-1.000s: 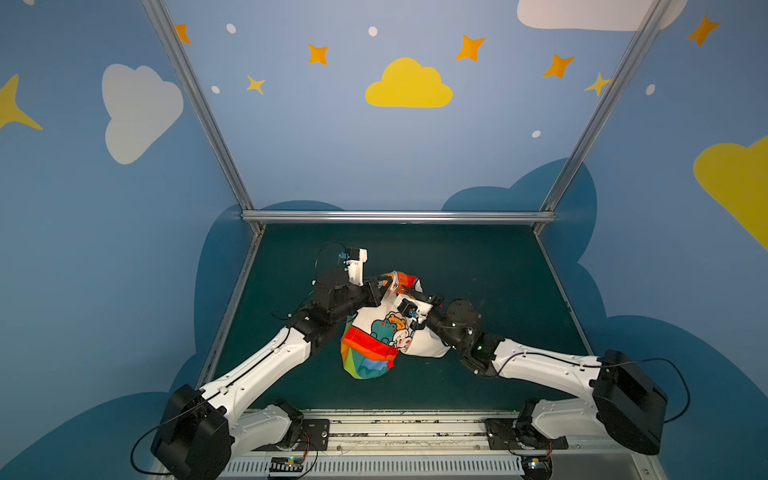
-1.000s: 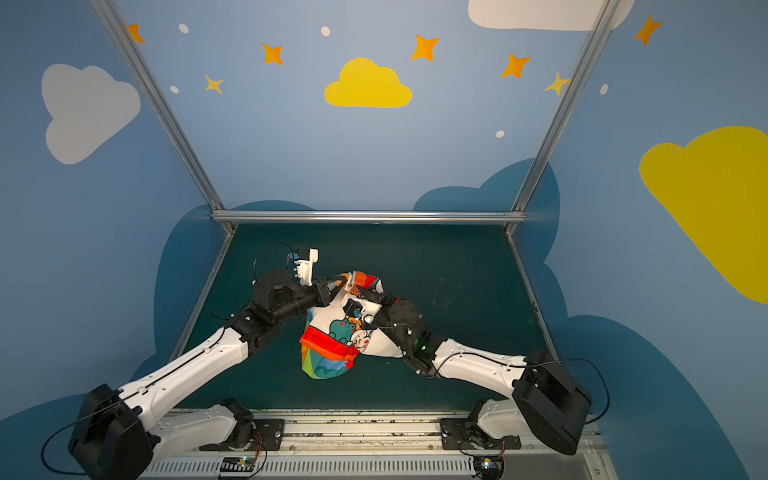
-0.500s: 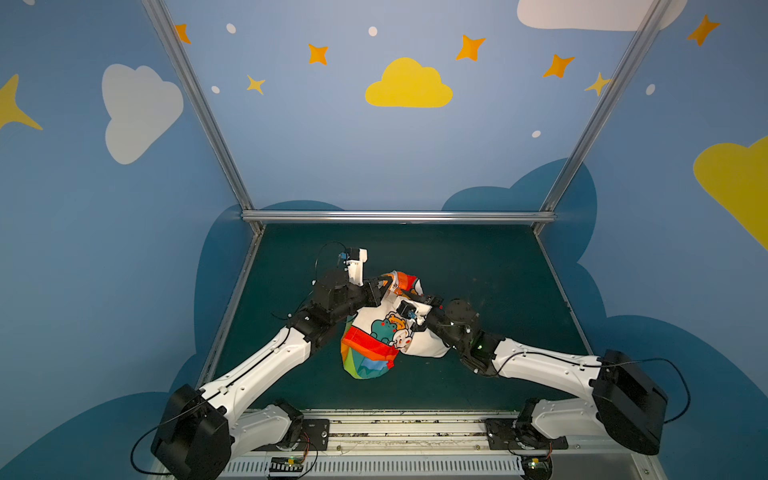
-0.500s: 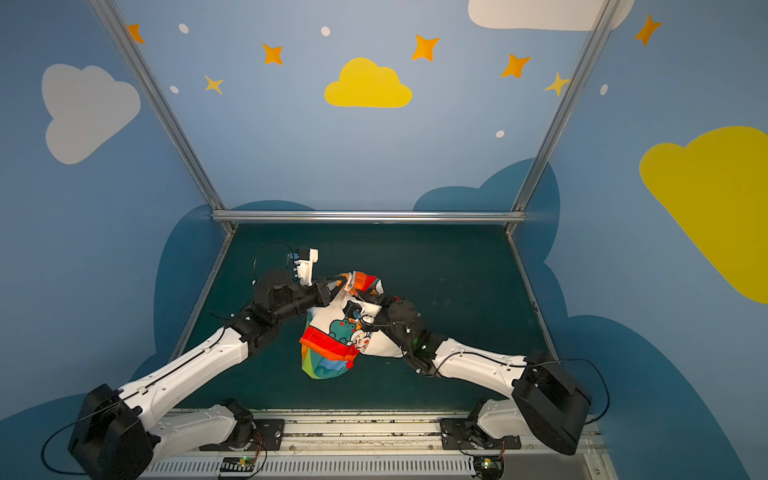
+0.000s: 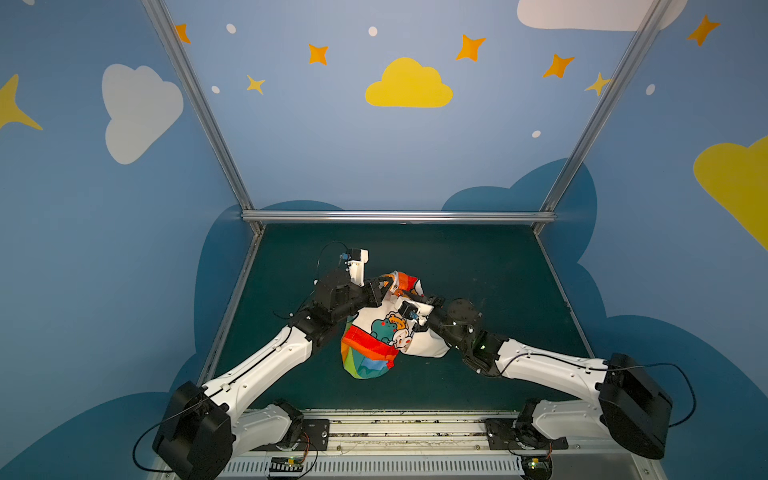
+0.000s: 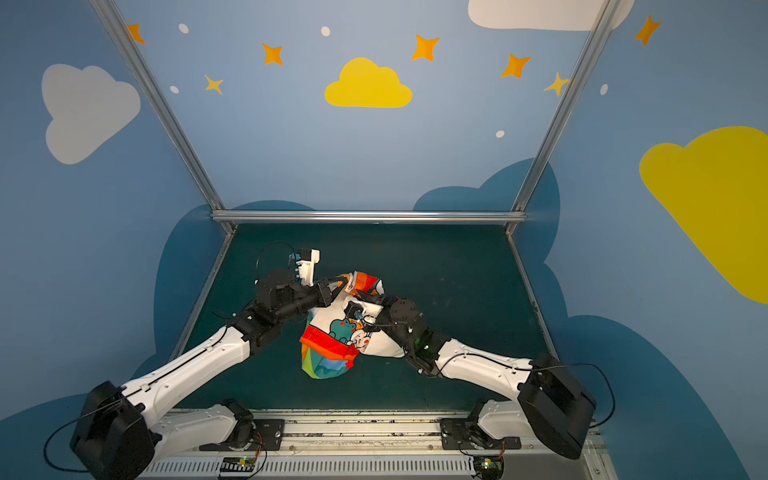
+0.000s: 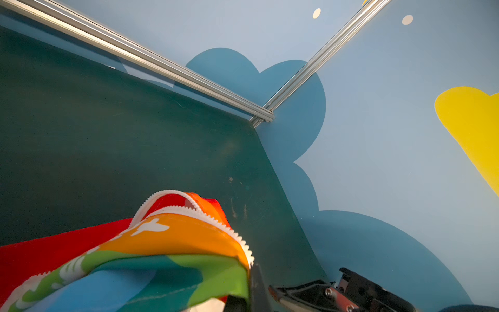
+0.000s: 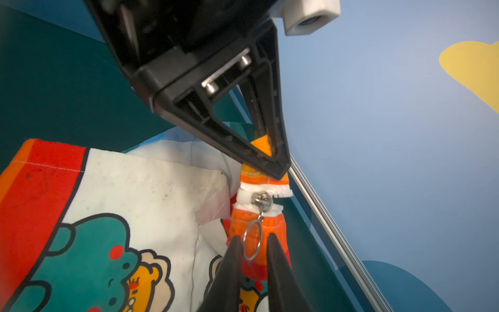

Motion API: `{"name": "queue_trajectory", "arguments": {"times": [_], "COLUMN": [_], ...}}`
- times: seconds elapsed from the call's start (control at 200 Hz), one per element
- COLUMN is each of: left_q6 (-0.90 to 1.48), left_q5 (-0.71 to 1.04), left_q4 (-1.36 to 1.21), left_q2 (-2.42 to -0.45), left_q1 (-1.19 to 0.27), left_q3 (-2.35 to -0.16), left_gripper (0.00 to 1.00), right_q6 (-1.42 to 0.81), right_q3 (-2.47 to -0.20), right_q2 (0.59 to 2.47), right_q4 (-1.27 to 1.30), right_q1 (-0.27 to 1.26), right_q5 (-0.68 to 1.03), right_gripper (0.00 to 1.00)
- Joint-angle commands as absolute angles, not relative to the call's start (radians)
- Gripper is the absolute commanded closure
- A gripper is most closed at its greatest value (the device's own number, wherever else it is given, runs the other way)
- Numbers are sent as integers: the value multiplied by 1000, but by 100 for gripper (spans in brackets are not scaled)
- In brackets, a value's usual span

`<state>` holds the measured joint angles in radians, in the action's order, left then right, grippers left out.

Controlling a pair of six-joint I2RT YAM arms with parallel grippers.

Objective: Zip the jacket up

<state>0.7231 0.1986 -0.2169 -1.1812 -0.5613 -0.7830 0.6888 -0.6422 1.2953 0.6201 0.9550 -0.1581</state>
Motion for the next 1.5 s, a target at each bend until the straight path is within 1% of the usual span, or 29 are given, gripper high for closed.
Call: {"name": "queue_trajectory", "arguments": {"times": [0.0,0.09,0.275,0.586,0.736,0.816,1.056,1.497], "left_q6": [721,721,720,721,722,725,722,722], "left_q5": [208,207,202,199,202,202,199,202], "left_q4": [-230,-227,-225,-224,-222,-223,-218,-214], "left_q2": [-1187,-1188,-1187,-1186,-1189,-1188,-1185,-1191], "left_q1": [-566,-566,-567,-571,-572,-572,-574,-575], "left_q3": [-807,-807,-811,-812,-810,-808,-810,-823], "left_gripper": [97,97,97,97,97,97,97,97], "right_q6": [685,686,681,673,676,678,675,678], "right_q3": [-644,-645,-650,-650,-656,-663,-667,-668], "right_q2": [1283,1289,1292,1305,1304,1311,1337,1360], "right_q4": [626,634,626,656,667,660,679,746], "right_q1": [944,940,936,931,930,928,925,922], "right_q5": [-158,-157,-154,-150,-135,-133,-143,-175], "right_gripper": [81,82,87,91,95,95,93,82]}}
